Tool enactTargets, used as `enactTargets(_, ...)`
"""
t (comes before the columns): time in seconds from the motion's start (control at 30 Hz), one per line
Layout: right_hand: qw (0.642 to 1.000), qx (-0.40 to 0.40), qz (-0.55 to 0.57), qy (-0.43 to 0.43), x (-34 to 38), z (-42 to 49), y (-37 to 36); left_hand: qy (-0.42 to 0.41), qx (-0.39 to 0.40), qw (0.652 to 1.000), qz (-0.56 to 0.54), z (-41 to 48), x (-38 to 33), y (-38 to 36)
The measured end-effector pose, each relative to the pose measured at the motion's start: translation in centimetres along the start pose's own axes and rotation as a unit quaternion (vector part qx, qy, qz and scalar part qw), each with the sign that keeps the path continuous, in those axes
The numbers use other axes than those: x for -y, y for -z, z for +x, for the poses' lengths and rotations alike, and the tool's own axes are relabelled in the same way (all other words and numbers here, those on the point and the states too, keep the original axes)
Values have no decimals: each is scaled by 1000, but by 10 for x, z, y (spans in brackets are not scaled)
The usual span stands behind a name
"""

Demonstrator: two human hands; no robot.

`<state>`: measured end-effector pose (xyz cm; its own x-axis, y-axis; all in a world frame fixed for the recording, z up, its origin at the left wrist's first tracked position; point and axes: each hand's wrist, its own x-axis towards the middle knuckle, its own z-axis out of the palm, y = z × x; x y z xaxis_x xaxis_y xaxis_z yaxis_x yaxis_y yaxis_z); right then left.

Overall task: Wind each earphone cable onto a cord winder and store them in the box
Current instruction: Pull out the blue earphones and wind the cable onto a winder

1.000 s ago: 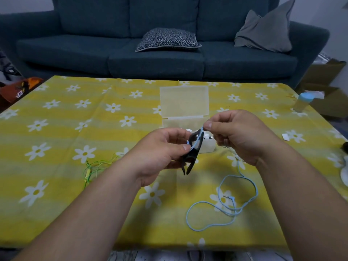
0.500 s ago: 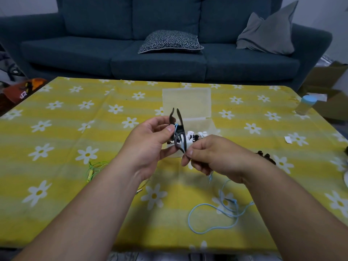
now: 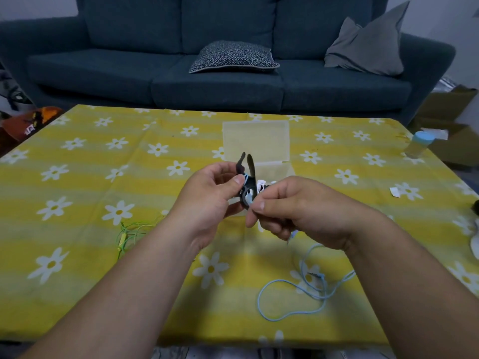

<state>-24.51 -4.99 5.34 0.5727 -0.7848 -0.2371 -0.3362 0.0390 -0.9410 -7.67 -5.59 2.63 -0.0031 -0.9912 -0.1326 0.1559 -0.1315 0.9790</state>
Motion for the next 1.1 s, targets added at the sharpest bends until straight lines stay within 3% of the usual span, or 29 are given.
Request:
enactTargets(0.17, 991, -116, 33, 57, 7, 0, 9, -34, 48, 994, 91, -2, 4, -3)
enactTargets(0.3, 972, -222, -30, 65, 6, -2, 21, -30, 92, 986, 134, -5, 4, -4)
enactTargets(0.53, 933, -352, -32, 61, -2, 4, 28, -13, 149, 985, 81, -11, -1, -6)
enactTargets(0.63, 948, -317, -23, 20, -7, 8, 24, -2, 160, 987, 21, -13, -5, -5)
enactTargets(0.83, 993, -109, -18, -35, -14, 11, 7, -1, 74, 992, -100, -6, -12, 1)
enactTargets(0.93, 996, -71, -33, -29, -12, 9, 6, 1, 27, 992, -122, -2, -13, 4)
enactTargets(1.1, 998, -27, -46, -35, -13, 8, 4, 28, 24, 985, -166, -2, -14, 3)
